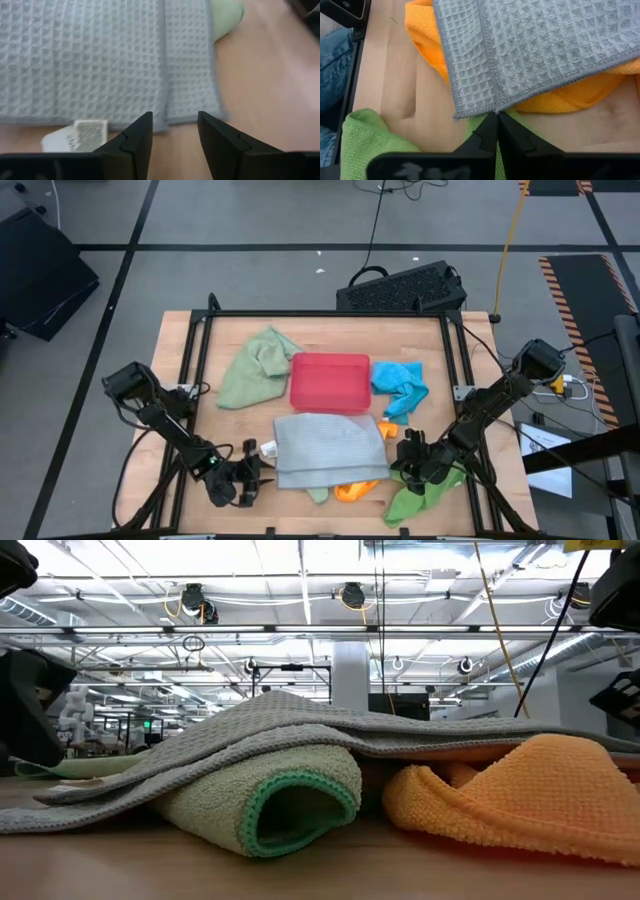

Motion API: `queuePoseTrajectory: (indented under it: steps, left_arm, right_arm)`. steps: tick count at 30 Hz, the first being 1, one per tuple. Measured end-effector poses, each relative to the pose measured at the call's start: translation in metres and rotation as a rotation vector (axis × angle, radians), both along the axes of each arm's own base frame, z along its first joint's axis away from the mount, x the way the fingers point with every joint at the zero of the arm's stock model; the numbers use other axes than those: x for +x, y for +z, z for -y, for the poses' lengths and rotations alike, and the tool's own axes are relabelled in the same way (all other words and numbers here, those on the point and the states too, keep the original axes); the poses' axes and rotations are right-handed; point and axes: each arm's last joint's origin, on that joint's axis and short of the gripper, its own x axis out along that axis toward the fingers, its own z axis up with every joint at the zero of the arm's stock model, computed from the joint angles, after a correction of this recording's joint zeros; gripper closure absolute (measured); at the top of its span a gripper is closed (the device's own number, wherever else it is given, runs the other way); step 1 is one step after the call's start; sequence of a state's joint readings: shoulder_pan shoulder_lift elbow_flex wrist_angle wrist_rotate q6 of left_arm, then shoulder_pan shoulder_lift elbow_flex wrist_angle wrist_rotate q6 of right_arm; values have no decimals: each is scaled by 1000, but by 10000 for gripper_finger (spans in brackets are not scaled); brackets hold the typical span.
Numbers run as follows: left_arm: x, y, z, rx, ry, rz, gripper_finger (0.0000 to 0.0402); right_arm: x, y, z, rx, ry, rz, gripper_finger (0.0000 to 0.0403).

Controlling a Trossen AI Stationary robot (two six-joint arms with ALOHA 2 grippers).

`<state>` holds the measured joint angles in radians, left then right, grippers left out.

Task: Fold microfiber towels
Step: Fold the gray microfiber cloth

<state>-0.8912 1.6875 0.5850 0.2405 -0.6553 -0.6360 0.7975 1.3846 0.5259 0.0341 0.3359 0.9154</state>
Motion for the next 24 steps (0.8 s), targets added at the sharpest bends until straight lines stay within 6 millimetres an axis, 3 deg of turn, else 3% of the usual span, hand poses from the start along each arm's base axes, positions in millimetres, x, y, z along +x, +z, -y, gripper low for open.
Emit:
queuePoseTrajectory:
  steps: [20, 24]
  left_arm:
    - [11, -5, -15, 53, -29, -87, 244]
    - [13, -5, -17, 58, -34, -96, 268]
  right_arm:
    - [1, 1, 0, 16, -16, 4, 402]
    - [2, 1, 0, 24, -17, 14, 402]
